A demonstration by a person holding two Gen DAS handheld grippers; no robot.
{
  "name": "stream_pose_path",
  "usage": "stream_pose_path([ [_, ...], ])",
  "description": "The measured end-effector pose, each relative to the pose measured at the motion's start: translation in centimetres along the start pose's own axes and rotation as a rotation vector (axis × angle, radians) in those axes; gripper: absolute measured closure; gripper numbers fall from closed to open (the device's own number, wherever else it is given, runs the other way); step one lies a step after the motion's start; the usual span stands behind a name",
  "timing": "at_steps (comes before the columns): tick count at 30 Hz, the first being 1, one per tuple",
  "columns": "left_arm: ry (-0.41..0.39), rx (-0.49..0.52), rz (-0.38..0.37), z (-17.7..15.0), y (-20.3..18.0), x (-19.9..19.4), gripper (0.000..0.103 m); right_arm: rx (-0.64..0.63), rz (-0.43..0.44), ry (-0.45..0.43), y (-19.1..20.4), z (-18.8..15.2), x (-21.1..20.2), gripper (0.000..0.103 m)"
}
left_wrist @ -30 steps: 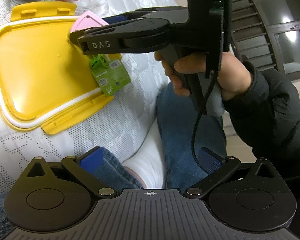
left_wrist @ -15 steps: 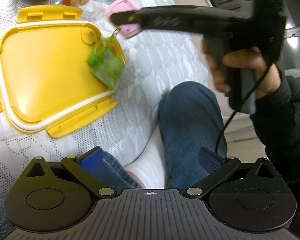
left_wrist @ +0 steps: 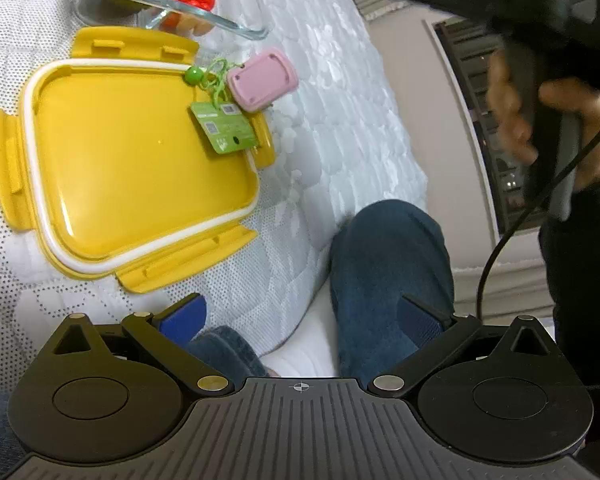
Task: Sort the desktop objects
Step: 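Lift the pink keychain and carry it over the glass container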
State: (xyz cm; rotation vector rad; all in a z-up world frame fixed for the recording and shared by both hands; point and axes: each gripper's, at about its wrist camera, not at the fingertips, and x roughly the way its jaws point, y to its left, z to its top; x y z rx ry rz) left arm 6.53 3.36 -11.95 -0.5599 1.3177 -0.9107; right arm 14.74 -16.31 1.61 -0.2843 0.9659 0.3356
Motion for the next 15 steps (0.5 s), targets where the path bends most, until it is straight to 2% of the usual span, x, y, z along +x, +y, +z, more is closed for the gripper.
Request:
stream_pose_path([
  [2, -0.01, -0.011, 0.004, 0.0, 0.2, -0.1, 0.0, -0.009, 0.009, 0.024, 0.3, -1.0, 1.1, 0.065],
  [5, -0.032, -0.025, 0.016, 0.1, 0.3, -0.3, 0.0, 0.036, -0.029, 0.086, -0.1, -2.7, 3.4, 0.065],
  [8, -0.033, -0.033, 0.027, 0.2, 0.4, -0.3, 0.0, 0.083, -0.065, 0.131, -1.0, -3.9, 5.6, 0.059],
  [11, -0.036, -0.022, 0.028, 0.1, 0.3, -0.3, 0.0, 0.185, -0.078, 0.136, -2.3, -4.5, 7.3, 0.054],
  [13, -0.038, -0.021, 0.028, 0.1, 0.3, -0.4, 0.0, 0.282, -0.073, 0.141, -3.4, -4.7, 8.4, 0.043],
  [15, -0.038, -0.027, 0.028, 0.2, 0.6, -0.4, 0.0, 0.358, -0.055, 0.152, -4.2, -5.0, 9.5, 0.042],
])
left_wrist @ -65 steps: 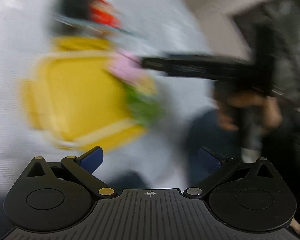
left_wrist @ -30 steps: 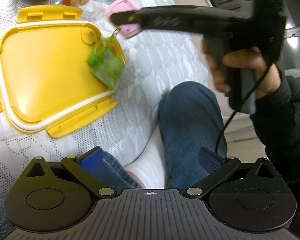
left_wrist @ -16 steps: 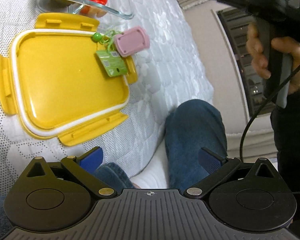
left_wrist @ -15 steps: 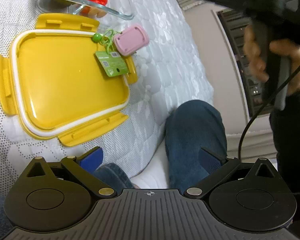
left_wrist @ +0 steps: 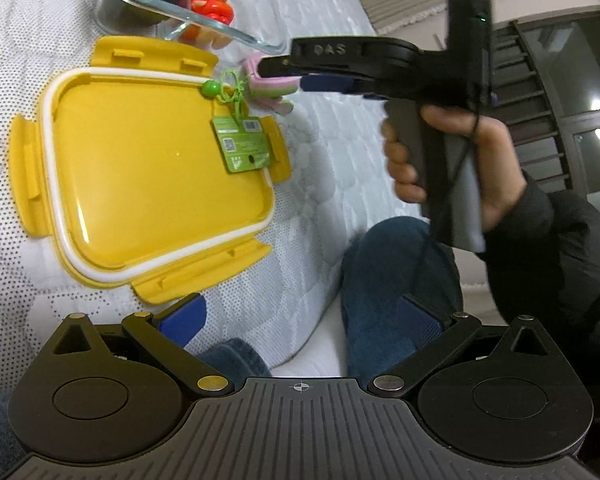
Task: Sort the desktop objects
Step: 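Lift the pink keychain and carry it over the glass container, then lower the keychain into the container and open the right tool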
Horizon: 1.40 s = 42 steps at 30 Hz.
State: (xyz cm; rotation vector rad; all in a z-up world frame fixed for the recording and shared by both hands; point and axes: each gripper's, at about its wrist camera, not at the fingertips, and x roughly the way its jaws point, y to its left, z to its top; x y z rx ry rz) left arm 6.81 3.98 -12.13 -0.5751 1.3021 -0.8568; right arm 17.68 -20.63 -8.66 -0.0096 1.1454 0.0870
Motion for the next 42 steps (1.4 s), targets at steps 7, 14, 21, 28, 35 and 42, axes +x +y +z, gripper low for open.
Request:
stream_pose_path([
  [7, -0.001, -0.015, -0.005, -0.1, 0.4, 0.0, 0.0, 0.064, 0.076, 0.037, -1.4, -0.5, 1.7, 0.062],
  [14, -0.003, -0.01, -0.003, -0.1, 0.3, 0.2, 0.0, 0.115, 0.206, 0.003, -3.6, -0.3, -5.5, 0.074],
  [21, 0.004, -0.019, -0.001, 0.0, 0.5, 0.3, 0.0, 0.035, 0.226, -0.208, -2.7, 4.5, -13.6, 0.075],
  [28, 0.009, -0.027, -0.001, 0.0, 0.8, 0.3, 0.0, -0.017, 0.16, -0.287, -0.8, 8.4, -12.4, 0.075],
  [35, 0.014, -0.032, -0.009, 0.1, 0.9, 0.3, 0.0, -0.034, 0.091, -0.198, 0.6, 8.0, -6.6, 0.075],
  [42, 0.018, -0.035, -0.023, 0.2, 0.9, 0.5, 0.0, -0.069, 0.044, -0.144, 1.6, 7.2, -3.2, 0.075],
])
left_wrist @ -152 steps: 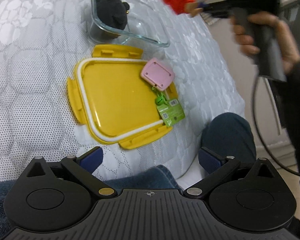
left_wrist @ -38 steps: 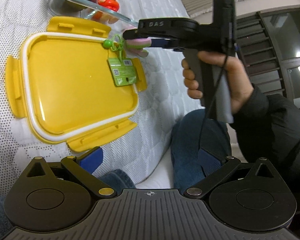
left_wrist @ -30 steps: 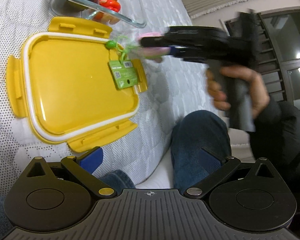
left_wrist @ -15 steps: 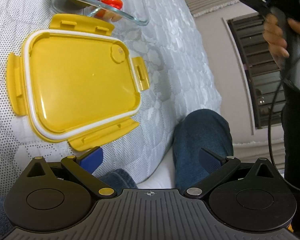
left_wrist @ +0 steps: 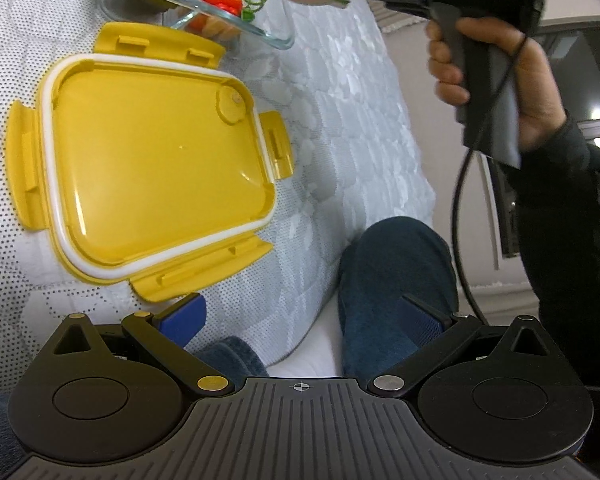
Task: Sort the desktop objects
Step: 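Lower the keychain into the container and open the right tool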
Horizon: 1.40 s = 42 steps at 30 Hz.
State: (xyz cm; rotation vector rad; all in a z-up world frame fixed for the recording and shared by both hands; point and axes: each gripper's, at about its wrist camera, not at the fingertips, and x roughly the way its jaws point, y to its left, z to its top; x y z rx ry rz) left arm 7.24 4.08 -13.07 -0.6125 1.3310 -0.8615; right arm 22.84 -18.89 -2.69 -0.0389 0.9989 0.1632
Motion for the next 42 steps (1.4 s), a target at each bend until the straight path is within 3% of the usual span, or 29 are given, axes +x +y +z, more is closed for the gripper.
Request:
stream_pose_path([
  [6, 0.002, -0.006, -0.009, 0.0, 0.1, -0.1, 0.0, 0.04, 0.007, 0.05, -0.1, -0.3, 2.3, 0.073],
  [9, 0.004, -0.01, -0.012, 0.0, 0.2, -0.1, 0.0, 0.061, 0.02, 0.041, -0.2, -0.3, 2.4, 0.051],
  [10, 0.004, -0.011, -0.014, 0.0, 0.2, -0.1, 0.0, 0.063, 0.022, 0.03, -0.2, -0.3, 2.3, 0.05],
  [12, 0.005, -0.013, -0.016, 0.1, 0.2, -0.1, 0.0, 0.057, 0.024, 0.007, -0.2, -0.3, 1.9, 0.051],
  [18, 0.006, -0.015, -0.019, 0.1, 0.3, -0.1, 0.0, 0.011, 0.022, 0.003, 0.2, -0.3, 1.8, 0.068],
  [21, 0.007, -0.016, -0.019, 0.1, 0.3, -0.1, 0.0, 0.017, 0.054, 0.028, 0.3, -0.8, 2.1, 0.068],
  [24, 0.007, -0.015, -0.02, 0.1, 0.3, 0.0, 0.0, -0.097, 0.039, 0.027, 1.7, -1.6, 1.9, 0.057],
  [29, 0.004, -0.012, -0.017, 0.1, 0.3, 0.0, 0.0, -0.481, -0.118, -0.028, 6.2, -4.2, 2.4, 0.05],
  [30, 0.003, -0.011, -0.017, 0.1, 0.2, 0.0, 0.0, -0.545, -0.148, -0.037, 6.9, -4.8, 2.7, 0.051],
  [33, 0.003, -0.011, -0.015, 0.1, 0.3, -0.1, 0.0, -0.634, -0.214, -0.052, 8.0, -5.6, 3.5, 0.075],
  [36, 0.003, -0.011, -0.018, 0.1, 0.3, -0.1, 0.0, -0.546, -0.19, -0.071, 7.6, -4.4, 2.8, 0.077],
  [42, 0.005, -0.012, -0.02, 0.2, 0.4, 0.1, 0.0, -0.139, -0.014, -0.165, 4.2, 0.6, -0.2, 0.077],
])
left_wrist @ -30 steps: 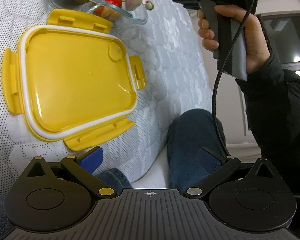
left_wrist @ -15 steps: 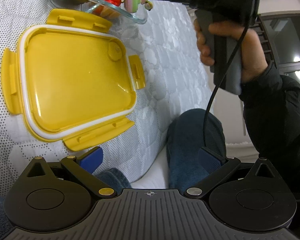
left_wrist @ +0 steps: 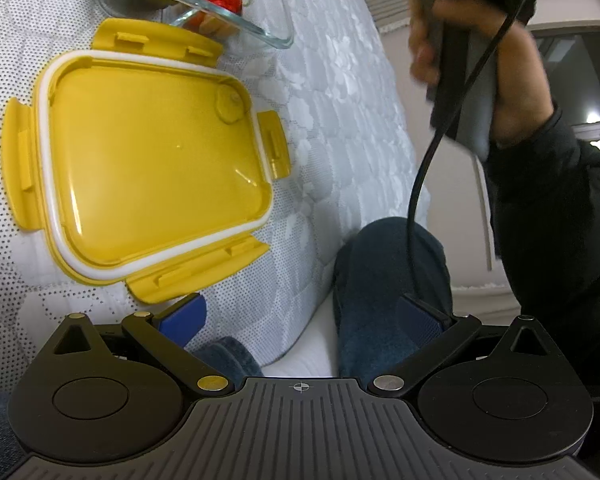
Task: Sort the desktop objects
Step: 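Lower the keychain into the container and open the right tool, then lift the right tool away from the glass container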
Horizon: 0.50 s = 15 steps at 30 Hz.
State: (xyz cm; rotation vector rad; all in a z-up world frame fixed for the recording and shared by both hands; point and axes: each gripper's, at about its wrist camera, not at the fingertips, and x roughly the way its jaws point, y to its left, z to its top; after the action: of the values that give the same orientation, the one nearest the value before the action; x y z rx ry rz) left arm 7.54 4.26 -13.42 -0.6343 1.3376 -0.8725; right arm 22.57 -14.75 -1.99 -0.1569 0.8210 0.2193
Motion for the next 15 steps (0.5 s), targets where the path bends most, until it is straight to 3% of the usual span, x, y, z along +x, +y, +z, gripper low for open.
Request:
stream_pose_path([
  [3, 0.001, 0.001, 0.0, 0.0, 0.0, 0.0, 0.0, 0.2, 0.039, -0.036, -2.0, 0.8, 0.3, 0.077],
  [5, 0.001, 0.001, 0.001, 0.0, 0.0, 0.1, 0.0, 0.304, 0.052, -0.007, -3.2, 0.1, 1.1, 0.077],
  [6, 0.002, 0.001, 0.001, 0.0, 0.0, 0.1, 0.0, 0.337, 0.06, 0.043, -3.6, -0.5, 1.5, 0.073],
  [7, 0.002, 0.001, 0.001, 0.0, 0.0, 0.1, 0.0, 0.36, 0.067, 0.084, -3.9, -1.2, 1.6, 0.061],
  [9, 0.002, 0.002, 0.001, -0.1, 0.0, 0.1, 0.0, 0.349, 0.07, 0.101, -4.2, -2.4, 0.9, 0.055],
  [11, 0.003, 0.002, 0.001, -0.1, 0.0, 0.1, 0.0, 0.334, 0.069, 0.111, -4.4, -3.6, 0.1, 0.056],
  [15, 0.004, 0.001, 0.001, -0.1, 0.0, 0.2, 0.0, 0.254, 0.006, 0.04, -4.5, -3.4, -1.6, 0.06],
])
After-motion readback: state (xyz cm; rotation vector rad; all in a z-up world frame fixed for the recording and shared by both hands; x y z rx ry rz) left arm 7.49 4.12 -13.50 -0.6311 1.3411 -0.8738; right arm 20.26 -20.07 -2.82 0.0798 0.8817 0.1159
